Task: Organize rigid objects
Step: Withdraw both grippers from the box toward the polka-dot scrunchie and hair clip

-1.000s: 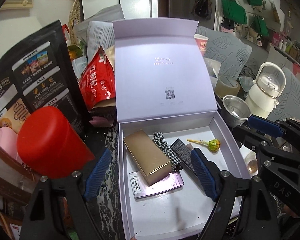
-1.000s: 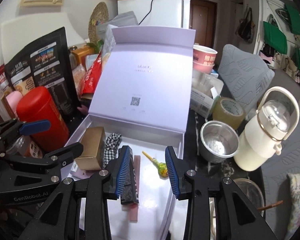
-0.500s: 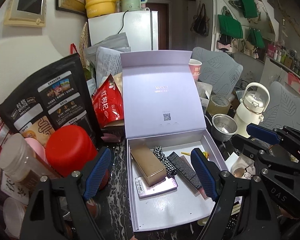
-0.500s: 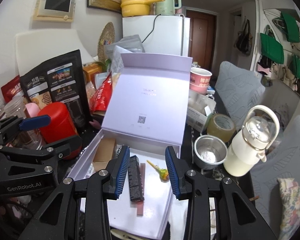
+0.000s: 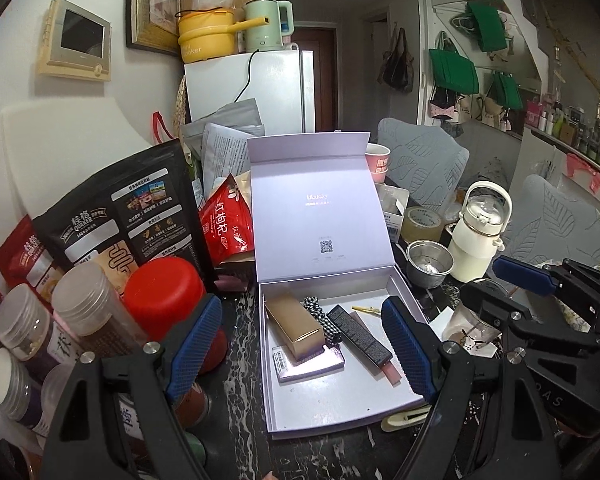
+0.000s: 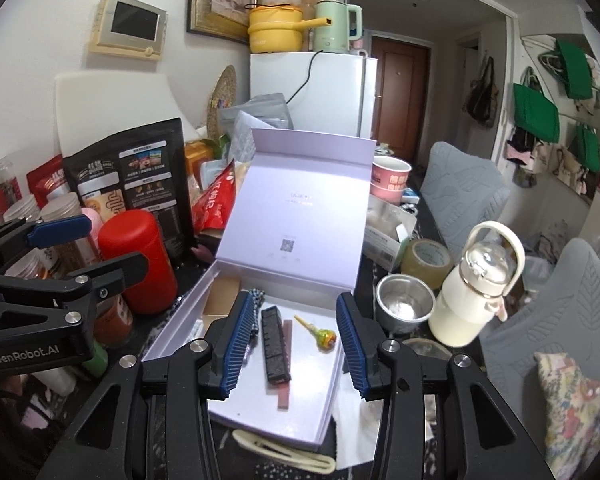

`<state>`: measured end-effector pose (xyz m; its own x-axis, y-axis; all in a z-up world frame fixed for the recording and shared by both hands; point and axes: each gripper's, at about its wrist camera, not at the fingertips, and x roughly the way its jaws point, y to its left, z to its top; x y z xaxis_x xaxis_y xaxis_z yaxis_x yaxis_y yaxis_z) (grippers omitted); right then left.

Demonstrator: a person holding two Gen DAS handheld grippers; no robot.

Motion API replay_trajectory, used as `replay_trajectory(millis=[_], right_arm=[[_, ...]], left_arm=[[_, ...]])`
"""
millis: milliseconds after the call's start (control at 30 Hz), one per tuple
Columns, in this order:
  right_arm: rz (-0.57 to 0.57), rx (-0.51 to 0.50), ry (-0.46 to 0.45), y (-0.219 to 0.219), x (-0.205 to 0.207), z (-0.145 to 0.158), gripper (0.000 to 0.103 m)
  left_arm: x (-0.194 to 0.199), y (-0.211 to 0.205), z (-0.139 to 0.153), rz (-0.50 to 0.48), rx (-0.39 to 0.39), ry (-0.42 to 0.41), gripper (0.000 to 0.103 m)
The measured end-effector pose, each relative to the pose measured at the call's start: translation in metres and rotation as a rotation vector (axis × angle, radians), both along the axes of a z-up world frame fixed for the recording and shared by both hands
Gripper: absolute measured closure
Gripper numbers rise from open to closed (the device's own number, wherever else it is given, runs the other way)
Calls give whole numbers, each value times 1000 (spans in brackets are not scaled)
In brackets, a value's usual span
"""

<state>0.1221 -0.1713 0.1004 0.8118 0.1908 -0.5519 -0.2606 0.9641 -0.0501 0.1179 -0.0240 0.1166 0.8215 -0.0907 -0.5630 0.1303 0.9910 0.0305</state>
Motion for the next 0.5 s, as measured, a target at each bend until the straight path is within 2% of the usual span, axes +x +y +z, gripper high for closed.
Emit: replay_trajectory(millis=[200, 300, 500], right_arm=[[-10, 4, -21, -6, -25, 5, 58], [-16, -13, -35, -9, -42, 5, 57], [-48, -22, -41, -21, -71, 2, 53]], left_arm=[[-23, -4, 4, -9, -2, -12, 18], [-35, -9, 3, -21, 1, -10, 6], [-58, -21, -3, -40, 16, 0, 5]])
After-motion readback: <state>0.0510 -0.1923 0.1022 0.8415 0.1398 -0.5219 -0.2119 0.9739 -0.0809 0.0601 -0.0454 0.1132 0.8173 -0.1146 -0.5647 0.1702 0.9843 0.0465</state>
